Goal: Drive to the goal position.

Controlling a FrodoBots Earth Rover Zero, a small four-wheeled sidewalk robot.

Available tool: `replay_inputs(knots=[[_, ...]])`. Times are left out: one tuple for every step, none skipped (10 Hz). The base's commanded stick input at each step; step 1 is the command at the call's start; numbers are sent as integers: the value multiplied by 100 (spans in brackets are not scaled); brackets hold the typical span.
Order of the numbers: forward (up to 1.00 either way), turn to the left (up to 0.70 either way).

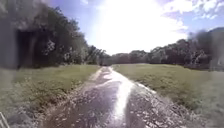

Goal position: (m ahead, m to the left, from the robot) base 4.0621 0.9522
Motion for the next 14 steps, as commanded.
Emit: replay_inputs(knots=[[70, 0], [70, 0], [70, 0], [70, 0], [70, 0], [70, 0], [70, 0], [70, 0], [70, 0], [70, 0], [70, 0], [70, 0], [70, 0], [70, 0]])
